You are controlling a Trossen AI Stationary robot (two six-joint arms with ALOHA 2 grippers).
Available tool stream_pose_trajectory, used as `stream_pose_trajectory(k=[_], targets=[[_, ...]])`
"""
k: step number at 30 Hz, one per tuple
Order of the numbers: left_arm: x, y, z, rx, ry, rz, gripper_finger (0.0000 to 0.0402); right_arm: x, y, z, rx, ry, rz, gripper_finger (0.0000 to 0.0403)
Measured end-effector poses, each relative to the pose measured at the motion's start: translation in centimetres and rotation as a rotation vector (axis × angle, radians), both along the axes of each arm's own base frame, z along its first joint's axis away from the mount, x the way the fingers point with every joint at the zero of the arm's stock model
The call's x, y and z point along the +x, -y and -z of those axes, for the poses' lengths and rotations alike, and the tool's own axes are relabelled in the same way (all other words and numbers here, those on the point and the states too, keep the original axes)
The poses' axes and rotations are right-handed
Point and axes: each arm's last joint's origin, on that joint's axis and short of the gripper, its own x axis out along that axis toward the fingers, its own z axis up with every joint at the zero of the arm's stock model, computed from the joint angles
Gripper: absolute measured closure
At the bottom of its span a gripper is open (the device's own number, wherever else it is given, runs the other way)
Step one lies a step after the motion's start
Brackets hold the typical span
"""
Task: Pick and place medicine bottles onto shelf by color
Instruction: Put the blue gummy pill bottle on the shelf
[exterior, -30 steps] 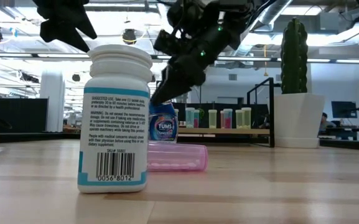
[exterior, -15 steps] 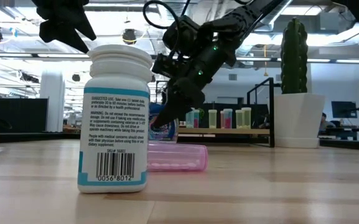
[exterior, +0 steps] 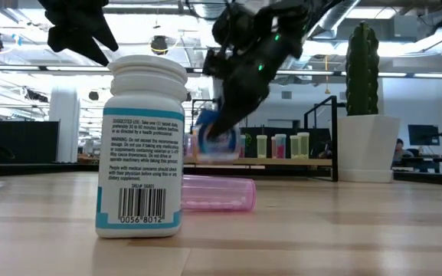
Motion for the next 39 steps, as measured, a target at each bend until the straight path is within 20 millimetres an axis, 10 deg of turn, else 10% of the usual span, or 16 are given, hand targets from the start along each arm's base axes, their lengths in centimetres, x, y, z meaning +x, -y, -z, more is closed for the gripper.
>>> stream_pose_trajectory(k=[7,20,39], targets=[[0.0,0.0,0.0,0.004,-0.002,-0.012,0.0157,-2.8,0.5,-3.8,0.036,0.000,0.011,0.0183],[-0.1,-0.1,0.0,0.029,0.000,-0.031,0.0157,-9.5,2.7,-2.1,0.005,0.111,0.469,0.0186],[-0.1,-0.2,0.0,0.038,0.004,-0.038,0.0157,-8.8,7.3,0.4,0.031,0.155,0.933,0.0185]])
